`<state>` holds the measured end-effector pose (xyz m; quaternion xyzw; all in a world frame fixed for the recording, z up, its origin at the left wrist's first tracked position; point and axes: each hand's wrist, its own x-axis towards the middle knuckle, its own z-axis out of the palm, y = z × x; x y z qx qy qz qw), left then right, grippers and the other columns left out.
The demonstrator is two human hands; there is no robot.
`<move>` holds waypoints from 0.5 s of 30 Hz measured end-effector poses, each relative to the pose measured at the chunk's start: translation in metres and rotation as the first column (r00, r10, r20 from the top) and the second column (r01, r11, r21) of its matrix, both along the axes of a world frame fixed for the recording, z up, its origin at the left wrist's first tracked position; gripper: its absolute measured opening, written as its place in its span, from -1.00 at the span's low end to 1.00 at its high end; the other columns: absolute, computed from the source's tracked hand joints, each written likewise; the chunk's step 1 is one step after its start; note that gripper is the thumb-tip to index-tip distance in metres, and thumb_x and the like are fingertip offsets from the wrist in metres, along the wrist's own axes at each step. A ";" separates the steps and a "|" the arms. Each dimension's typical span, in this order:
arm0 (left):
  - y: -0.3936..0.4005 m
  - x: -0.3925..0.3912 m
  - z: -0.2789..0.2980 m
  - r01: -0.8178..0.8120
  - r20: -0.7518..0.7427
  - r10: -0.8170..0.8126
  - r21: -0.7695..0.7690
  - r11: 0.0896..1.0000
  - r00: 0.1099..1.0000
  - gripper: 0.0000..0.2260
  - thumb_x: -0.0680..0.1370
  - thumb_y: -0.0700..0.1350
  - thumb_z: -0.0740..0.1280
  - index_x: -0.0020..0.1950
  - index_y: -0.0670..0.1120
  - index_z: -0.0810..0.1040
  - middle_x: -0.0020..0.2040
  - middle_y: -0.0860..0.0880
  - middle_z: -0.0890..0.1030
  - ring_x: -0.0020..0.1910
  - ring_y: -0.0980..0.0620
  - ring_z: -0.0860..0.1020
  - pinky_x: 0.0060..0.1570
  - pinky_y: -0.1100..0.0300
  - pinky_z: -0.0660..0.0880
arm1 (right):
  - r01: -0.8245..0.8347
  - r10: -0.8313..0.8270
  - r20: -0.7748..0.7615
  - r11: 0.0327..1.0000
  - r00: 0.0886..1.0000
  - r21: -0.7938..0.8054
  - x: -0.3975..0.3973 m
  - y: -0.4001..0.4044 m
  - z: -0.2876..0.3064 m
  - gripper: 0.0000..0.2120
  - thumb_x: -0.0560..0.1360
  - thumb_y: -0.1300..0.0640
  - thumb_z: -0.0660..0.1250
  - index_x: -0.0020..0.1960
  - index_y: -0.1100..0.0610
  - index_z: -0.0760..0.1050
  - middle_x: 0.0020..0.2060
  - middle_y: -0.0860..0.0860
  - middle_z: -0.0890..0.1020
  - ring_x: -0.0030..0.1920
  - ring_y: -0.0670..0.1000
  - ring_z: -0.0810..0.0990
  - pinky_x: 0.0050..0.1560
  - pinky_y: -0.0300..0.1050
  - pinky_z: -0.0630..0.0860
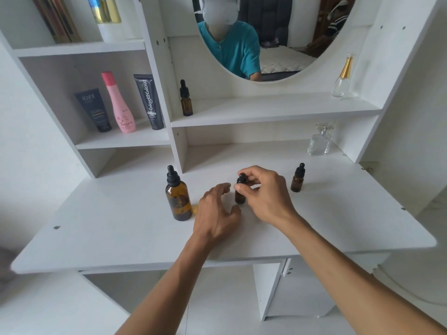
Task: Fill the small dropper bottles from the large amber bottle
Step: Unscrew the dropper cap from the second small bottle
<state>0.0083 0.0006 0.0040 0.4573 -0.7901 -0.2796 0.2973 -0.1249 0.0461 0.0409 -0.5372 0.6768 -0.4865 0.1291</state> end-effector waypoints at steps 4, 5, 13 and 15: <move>0.006 0.004 0.003 -0.022 -0.068 0.021 -0.019 1.000 0.997 -0.59 0.43 -0.03 0.39 0.28 0.01 0.52 0.15 0.09 0.62 0.14 0.09 0.53 0.09 0.21 0.47 | -0.046 0.047 -0.011 0.999 0.999 0.029 0.013 -0.001 -0.003 -0.82 0.45 0.19 0.52 0.04 0.11 0.66 -0.15 -0.10 0.69 -0.08 -0.13 0.64 0.03 -0.19 0.58; 0.006 0.004 0.003 -0.031 -0.079 0.029 -0.017 0.999 0.996 -0.61 0.42 -0.03 0.39 0.25 0.00 0.53 0.11 0.08 0.63 0.10 0.09 0.54 0.06 0.20 0.49 | -0.053 0.054 -0.018 0.998 0.998 0.037 0.015 -0.001 -0.004 -0.82 0.44 0.19 0.52 0.04 0.11 0.66 -0.14 -0.09 0.70 -0.08 -0.12 0.65 0.03 -0.20 0.58; 0.004 0.005 -0.002 -0.088 -0.097 0.082 -0.054 0.995 0.992 -0.77 0.45 -0.11 0.36 0.10 -0.05 0.59 -0.08 0.05 0.66 -0.12 0.03 0.59 -0.12 0.07 0.56 | -0.061 0.063 -0.031 0.996 0.998 0.069 0.020 -0.002 -0.007 -0.82 0.44 0.18 0.52 0.04 0.10 0.66 -0.15 -0.09 0.70 -0.12 -0.18 0.62 -0.12 -0.51 0.45; 0.003 0.005 -0.004 -0.091 -0.095 0.086 -0.049 0.995 0.992 -0.80 0.44 -0.10 0.35 0.05 -0.05 0.60 -0.11 0.04 0.66 -0.15 0.02 0.59 -0.15 0.04 0.56 | -0.058 0.062 -0.050 0.995 0.997 0.079 0.020 -0.002 -0.006 -0.81 0.44 0.16 0.53 0.04 0.09 0.66 -0.15 -0.09 0.69 -0.13 -0.17 0.62 -0.15 -0.54 0.41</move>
